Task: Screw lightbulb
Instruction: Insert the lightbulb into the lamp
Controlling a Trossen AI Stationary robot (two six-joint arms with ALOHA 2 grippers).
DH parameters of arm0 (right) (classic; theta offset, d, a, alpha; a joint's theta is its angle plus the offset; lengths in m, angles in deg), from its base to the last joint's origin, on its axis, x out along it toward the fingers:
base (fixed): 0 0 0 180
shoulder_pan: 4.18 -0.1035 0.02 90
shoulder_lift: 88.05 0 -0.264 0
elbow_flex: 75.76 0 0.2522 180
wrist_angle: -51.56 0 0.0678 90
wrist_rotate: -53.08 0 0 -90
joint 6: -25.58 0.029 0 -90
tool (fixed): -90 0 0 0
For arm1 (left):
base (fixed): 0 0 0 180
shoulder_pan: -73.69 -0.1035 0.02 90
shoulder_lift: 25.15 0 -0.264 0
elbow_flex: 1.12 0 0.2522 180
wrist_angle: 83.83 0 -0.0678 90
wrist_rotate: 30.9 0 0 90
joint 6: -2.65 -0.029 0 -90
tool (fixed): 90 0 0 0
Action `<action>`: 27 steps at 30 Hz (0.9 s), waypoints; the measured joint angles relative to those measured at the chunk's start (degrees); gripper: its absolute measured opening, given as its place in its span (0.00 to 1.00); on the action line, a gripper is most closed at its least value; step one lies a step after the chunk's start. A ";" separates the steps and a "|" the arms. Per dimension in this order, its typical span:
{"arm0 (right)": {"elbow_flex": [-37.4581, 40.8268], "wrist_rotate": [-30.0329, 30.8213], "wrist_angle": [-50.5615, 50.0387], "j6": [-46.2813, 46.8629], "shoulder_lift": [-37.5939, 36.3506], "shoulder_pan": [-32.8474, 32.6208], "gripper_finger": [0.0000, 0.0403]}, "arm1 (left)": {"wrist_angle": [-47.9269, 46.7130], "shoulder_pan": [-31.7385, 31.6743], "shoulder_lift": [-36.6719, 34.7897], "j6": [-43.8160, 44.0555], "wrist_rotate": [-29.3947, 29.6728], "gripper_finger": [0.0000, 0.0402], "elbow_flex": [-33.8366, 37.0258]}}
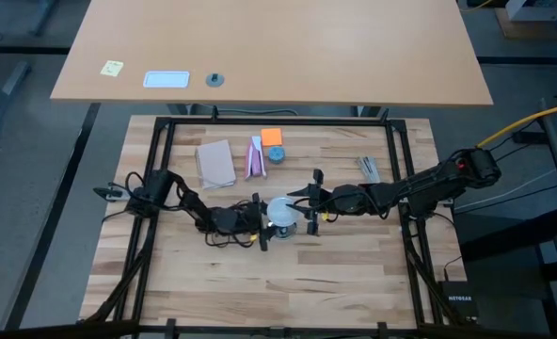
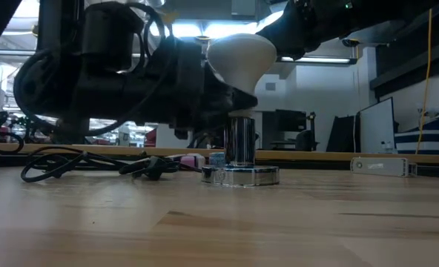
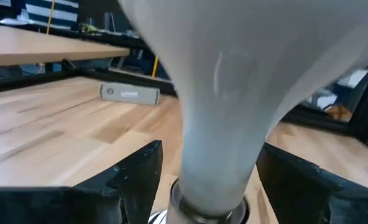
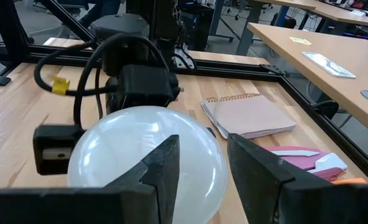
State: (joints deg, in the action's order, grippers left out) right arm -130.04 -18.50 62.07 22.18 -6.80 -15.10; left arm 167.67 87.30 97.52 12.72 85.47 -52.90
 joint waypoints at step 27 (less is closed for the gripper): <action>0.00 0.00 0.03 0.02 0.00 0.00 0.35 | 3.71 -0.09 -0.04 1.62 -0.42 0.61 0.02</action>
State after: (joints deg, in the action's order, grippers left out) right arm -130.04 -18.51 62.10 22.20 -6.80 -15.10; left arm 171.38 87.21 97.49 14.34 85.05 -52.88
